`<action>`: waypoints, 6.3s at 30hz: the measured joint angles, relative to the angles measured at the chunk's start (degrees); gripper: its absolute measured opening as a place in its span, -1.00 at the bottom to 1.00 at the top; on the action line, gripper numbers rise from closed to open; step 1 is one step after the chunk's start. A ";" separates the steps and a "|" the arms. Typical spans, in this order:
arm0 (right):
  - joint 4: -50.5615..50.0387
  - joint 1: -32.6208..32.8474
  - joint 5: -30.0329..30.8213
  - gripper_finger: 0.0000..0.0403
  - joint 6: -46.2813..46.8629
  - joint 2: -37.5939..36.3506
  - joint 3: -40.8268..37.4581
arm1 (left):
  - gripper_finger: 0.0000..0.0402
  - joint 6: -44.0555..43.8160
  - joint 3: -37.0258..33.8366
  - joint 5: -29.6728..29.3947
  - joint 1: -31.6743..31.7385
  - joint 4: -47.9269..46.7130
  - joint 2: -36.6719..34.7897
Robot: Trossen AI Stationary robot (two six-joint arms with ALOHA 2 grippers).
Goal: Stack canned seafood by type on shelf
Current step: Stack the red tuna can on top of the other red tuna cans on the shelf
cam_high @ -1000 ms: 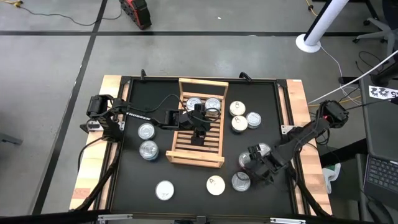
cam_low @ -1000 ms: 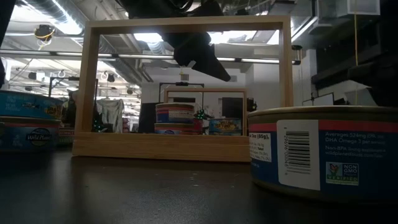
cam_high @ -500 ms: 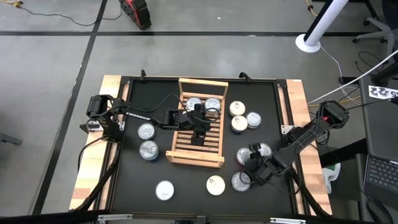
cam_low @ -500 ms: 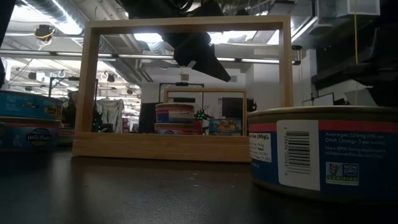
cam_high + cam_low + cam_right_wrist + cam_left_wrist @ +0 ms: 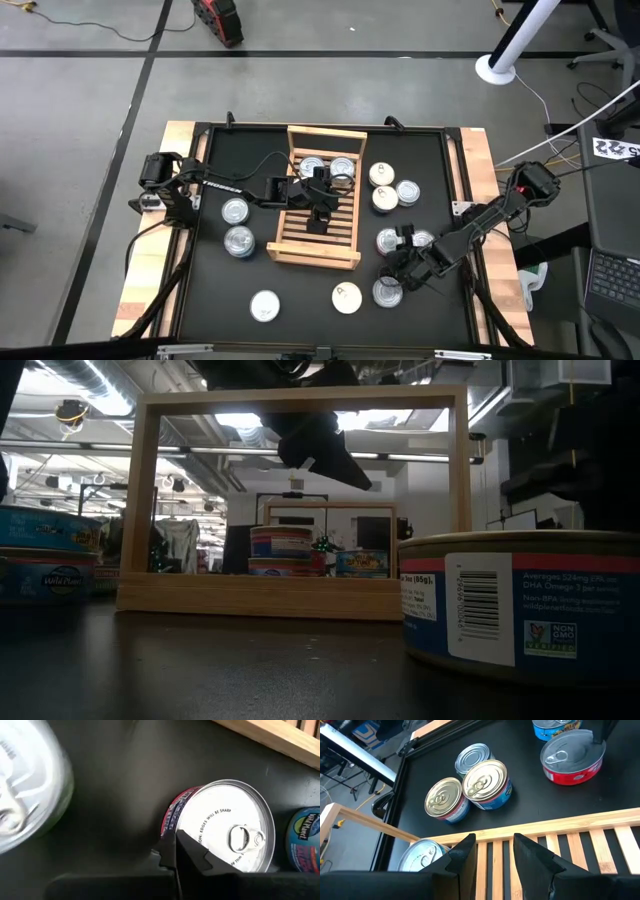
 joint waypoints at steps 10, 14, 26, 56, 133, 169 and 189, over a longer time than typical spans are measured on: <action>5.99 -7.07 -11.18 -1.00 0.03 -4.10 -0.12 | -0.37 -0.05 0.00 0.00 -0.37 0.00 0.00; 6.38 -9.38 -12.65 -1.00 0.02 -6.11 -0.11 | -0.37 -0.02 0.00 0.02 -0.60 0.00 0.00; 8.89 -17.89 -24.61 -1.00 1.53 -10.94 -0.07 | -0.37 -0.02 0.00 0.17 -2.80 0.00 0.00; 8.27 -32.67 -65.20 -1.00 -6.58 -7.11 0.04 | -0.37 -0.09 0.00 0.18 -3.71 -0.02 0.00; 8.23 -32.67 -74.25 -0.52 -13.42 0.88 0.04 | -0.37 -1.53 0.00 0.20 -3.93 -0.28 0.00; 5.01 -37.91 -67.60 0.06 -15.74 -1.54 0.02 | -0.37 -1.49 0.00 0.18 -3.93 -0.38 0.00; 5.10 -39.43 -65.98 0.06 -16.85 -12.13 0.04 | -0.37 -1.49 0.00 0.20 -3.91 -0.42 0.00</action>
